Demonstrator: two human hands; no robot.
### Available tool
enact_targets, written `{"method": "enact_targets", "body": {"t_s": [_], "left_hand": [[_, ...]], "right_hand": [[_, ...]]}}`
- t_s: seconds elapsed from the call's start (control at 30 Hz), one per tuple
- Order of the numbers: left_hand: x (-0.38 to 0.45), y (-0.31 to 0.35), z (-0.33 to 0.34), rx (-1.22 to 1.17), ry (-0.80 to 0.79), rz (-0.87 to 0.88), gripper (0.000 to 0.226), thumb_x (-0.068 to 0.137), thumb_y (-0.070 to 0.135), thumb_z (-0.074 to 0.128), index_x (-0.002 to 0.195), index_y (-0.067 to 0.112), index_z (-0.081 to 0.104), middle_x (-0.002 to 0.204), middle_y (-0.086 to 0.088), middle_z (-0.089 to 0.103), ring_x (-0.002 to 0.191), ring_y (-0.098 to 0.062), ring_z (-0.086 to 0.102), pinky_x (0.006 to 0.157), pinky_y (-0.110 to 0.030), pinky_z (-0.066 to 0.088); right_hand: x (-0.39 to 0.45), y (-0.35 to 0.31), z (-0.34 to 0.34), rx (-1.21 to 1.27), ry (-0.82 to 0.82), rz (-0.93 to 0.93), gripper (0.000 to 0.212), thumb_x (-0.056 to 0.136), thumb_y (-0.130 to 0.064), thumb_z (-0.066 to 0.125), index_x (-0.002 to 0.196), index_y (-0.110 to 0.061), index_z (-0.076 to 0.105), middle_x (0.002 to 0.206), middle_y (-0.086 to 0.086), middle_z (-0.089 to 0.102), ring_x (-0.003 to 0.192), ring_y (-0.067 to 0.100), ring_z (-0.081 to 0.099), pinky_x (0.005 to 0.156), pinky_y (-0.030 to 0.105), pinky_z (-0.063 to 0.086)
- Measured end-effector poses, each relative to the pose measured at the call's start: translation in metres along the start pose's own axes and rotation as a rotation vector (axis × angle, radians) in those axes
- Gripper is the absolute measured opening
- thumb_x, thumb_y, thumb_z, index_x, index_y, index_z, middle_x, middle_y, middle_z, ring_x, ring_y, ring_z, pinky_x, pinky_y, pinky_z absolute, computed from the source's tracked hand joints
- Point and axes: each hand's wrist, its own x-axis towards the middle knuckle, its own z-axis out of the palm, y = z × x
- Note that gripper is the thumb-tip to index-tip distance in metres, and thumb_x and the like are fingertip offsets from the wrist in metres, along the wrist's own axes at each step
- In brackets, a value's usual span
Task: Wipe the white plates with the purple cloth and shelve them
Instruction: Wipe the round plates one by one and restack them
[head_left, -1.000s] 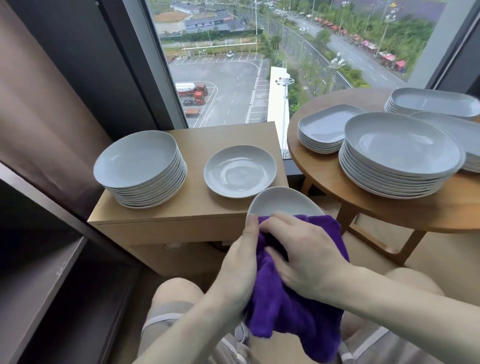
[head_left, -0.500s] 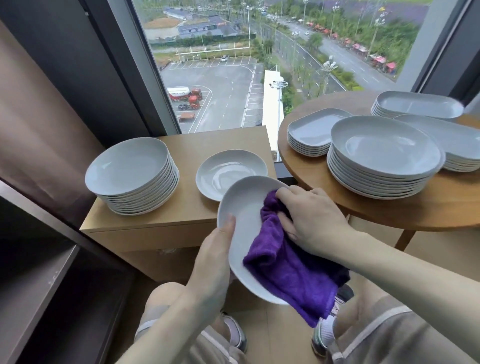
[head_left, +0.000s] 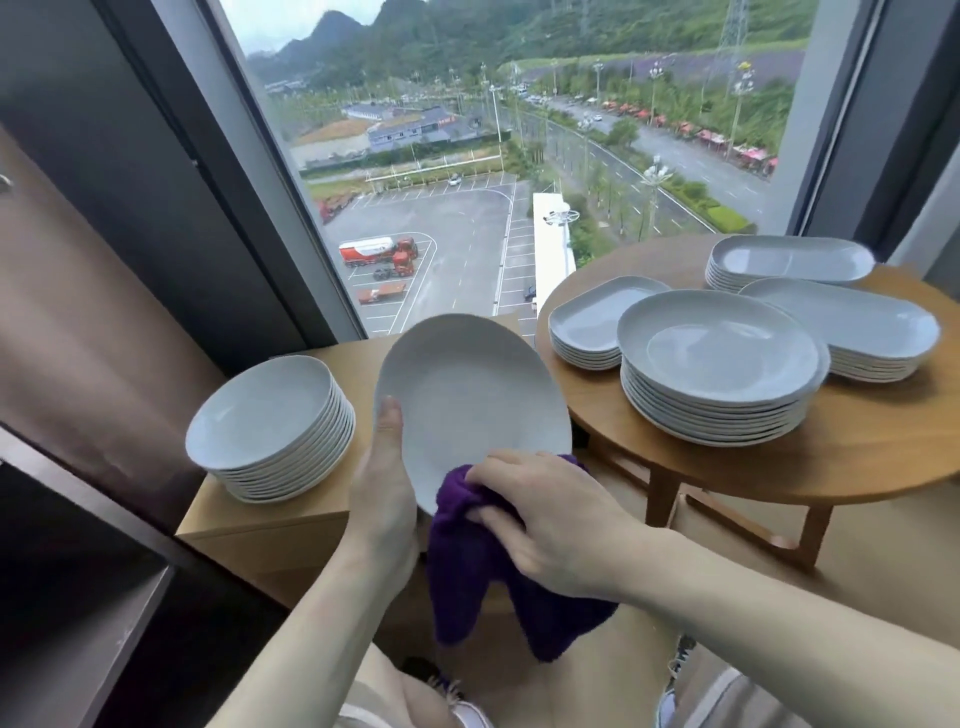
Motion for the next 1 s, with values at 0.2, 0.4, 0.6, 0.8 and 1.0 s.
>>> {"method": "enact_targets", "body": {"t_s": [0.2, 0.4, 0.6, 0.8, 1.0], "left_hand": [[0.034, 0.009, 0.054, -0.206, 0.019, -0.15, 0.057, 0.106, 0.054, 0.041, 0.136, 0.011, 0.063, 0.124, -0.016, 0.074, 0.113, -0.031, 0.072, 0.09, -0.042, 0.059], [0.051, -0.008, 0.111, -0.201, -0.044, -0.165, 0.049, 0.103, 0.045, 0.041, 0.127, 0.01, 0.066, 0.112, -0.015, 0.07, 0.097, -0.03, 0.064, 0.089, -0.044, 0.054], [0.054, -0.032, 0.164, -0.112, -0.121, -0.213, 0.041, 0.109, 0.035, 0.04, 0.132, 0.004, 0.056, 0.113, -0.018, 0.067, 0.089, -0.03, 0.068, 0.073, -0.04, 0.061], [0.062, -0.054, 0.192, 0.174, -0.107, -0.134, 0.038, 0.11, 0.038, 0.041, 0.128, 0.01, 0.06, 0.106, -0.007, 0.07, 0.096, -0.024, 0.068, 0.077, -0.035, 0.061], [0.086, -0.07, 0.203, 0.377, -0.036, -0.067, 0.049, 0.11, 0.047, 0.038, 0.14, 0.013, 0.054, 0.124, -0.004, 0.065, 0.11, -0.023, 0.061, 0.096, -0.033, 0.049]], "right_hand": [[0.011, 0.002, -0.067, -0.102, 0.269, 0.072, 0.019, 0.099, -0.036, 0.057, 0.103, -0.018, 0.06, 0.097, -0.005, 0.06, 0.085, 0.024, 0.056, 0.077, 0.039, 0.046], [0.01, 0.028, -0.136, -0.218, 0.358, 0.35, 0.017, 0.097, -0.032, 0.056, 0.086, -0.02, 0.052, 0.077, -0.01, 0.047, 0.08, 0.026, 0.05, 0.068, 0.035, 0.035], [-0.012, 0.062, -0.187, -0.394, 0.228, 0.624, 0.015, 0.092, -0.025, 0.06, 0.081, -0.018, 0.053, 0.081, 0.001, 0.055, 0.073, 0.025, 0.055, 0.055, 0.033, 0.037], [-0.035, 0.09, -0.217, -0.355, 0.001, 0.812, 0.012, 0.086, -0.028, 0.068, 0.085, -0.018, 0.061, 0.086, 0.003, 0.063, 0.08, 0.024, 0.062, 0.071, 0.04, 0.057], [-0.048, 0.107, -0.235, -0.233, -0.002, 0.867, 0.024, 0.085, -0.034, 0.076, 0.085, -0.011, 0.07, 0.088, 0.009, 0.069, 0.083, 0.028, 0.067, 0.078, 0.043, 0.058]]}}
